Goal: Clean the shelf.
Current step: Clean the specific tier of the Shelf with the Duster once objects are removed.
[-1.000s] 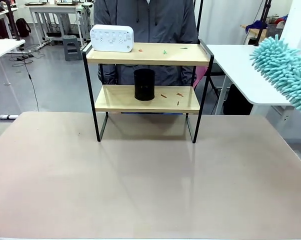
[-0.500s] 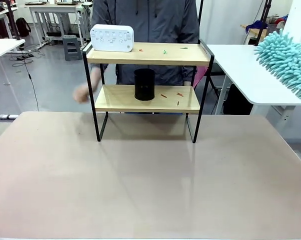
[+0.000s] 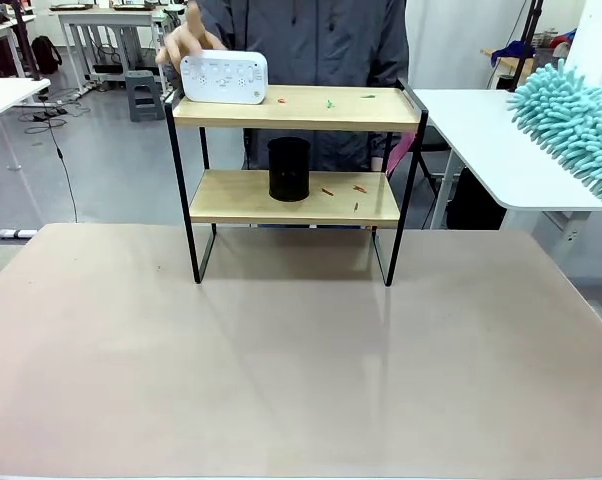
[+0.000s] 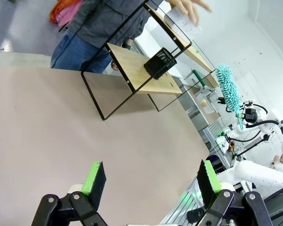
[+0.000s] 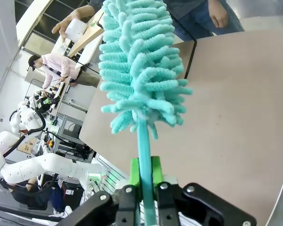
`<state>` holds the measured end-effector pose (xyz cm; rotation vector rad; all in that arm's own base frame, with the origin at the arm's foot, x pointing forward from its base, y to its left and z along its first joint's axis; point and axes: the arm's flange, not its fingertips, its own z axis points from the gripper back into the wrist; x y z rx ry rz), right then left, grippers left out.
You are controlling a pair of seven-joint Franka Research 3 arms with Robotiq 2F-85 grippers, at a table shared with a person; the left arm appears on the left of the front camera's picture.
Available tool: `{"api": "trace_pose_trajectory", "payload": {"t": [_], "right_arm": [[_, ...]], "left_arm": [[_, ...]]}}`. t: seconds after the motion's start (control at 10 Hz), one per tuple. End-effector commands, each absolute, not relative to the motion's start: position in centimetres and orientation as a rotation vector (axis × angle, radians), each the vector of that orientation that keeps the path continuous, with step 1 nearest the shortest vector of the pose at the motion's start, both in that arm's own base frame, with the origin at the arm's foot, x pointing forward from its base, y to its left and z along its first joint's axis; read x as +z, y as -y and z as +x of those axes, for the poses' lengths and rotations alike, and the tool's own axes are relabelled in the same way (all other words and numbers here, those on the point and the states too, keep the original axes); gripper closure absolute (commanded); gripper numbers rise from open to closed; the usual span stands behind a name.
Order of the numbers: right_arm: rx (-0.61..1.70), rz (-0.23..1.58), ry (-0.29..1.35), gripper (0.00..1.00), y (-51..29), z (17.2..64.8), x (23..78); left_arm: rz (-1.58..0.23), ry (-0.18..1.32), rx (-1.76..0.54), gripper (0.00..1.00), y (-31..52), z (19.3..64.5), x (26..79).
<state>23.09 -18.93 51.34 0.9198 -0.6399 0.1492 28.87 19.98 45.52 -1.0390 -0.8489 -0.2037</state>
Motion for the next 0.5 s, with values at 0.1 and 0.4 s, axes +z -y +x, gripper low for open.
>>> {"api": "trace_pose_trajectory", "payload": {"t": [0.1, 0.4], "right_arm": [[0.148, 0.930, 0.625, 1.00, 18.87, 23.24, 51.88], [0.149, 0.920, 0.640, 0.88, 18.93, 23.09, 51.34]], "left_arm": [[-1.043, 0.874, -0.220, 0.00, -19.90, 29.00, 45.61], [-1.043, 0.874, -0.220, 0.00, -19.90, 29.00, 45.61]]}}
